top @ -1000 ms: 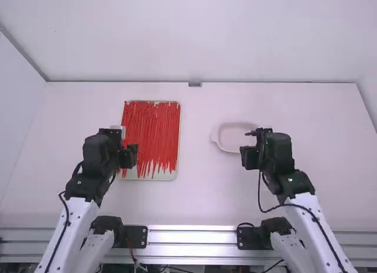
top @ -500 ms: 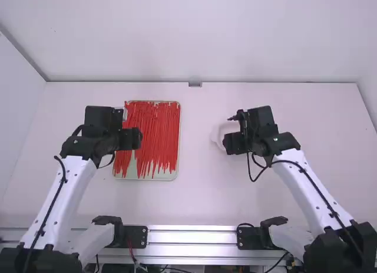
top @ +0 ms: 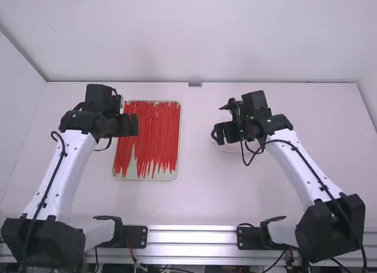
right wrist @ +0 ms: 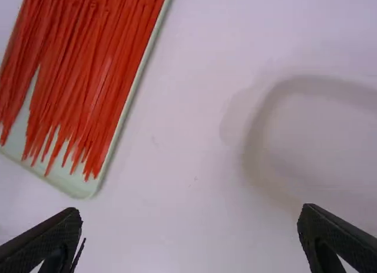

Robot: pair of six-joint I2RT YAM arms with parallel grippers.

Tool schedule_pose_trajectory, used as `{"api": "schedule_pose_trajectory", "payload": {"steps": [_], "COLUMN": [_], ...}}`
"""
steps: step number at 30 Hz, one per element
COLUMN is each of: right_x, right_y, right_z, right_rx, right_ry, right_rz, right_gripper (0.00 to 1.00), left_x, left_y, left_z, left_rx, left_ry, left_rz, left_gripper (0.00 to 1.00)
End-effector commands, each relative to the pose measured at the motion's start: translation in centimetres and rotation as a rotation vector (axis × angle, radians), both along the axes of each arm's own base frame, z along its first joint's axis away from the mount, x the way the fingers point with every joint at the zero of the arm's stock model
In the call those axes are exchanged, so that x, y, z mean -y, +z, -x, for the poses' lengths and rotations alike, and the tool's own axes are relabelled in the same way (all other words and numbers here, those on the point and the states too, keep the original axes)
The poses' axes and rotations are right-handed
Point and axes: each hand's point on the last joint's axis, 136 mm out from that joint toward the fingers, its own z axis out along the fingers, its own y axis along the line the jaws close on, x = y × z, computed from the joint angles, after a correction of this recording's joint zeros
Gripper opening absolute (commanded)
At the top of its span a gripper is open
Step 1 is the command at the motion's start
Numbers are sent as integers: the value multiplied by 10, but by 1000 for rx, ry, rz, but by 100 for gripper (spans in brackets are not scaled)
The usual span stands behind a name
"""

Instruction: Fasten the cable tie

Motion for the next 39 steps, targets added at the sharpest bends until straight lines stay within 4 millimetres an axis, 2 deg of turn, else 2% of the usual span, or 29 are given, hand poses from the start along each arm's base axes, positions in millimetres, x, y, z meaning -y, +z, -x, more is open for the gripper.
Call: {"api": "schedule_pose_trajectory", "payload": {"steps": [1, 6, 9, 12, 17, 23, 29, 35, 39], "right_x": [-11, -9, -4, -3, -3, -3, -4, -6, -7], "right_y": [25, 43, 45, 46, 46, 47, 52, 62, 70], "right_z": [-6, -3, -3, -2, -2, -3, -7, -6, -7], "right_rx": [46, 76, 85, 76, 76, 80, 106, 113, 129], "right_ry": [48, 63, 42, 21, 21, 20, 19, 29, 32], "right_rz": [-36, -18, -1, -10, -12, -13, -21, -21, -24], "right_gripper": [99, 99, 99, 99, 99, 98, 99, 99, 99], "left_x": [-3, -2, -3, -3, -3, -3, -3, -3, -3], "left_y": [2, -11, -19, -24, -39, -57, -48, -23, -21], "left_z": [-6, -11, -15, -25, -42, -58, -80, -108, -122], "left_rx": [-6, -47, -64, -59, -63, -78, -53, -43, -37], "left_ry": [1, -1, 1, 15, 18, 16, 13, 6, 5], "left_rz": [-16, -13, -17, -10, -7, -8, -9, -12, -9], "left_gripper": [99, 99, 100, 93, 97, 98, 97, 96, 96]}}
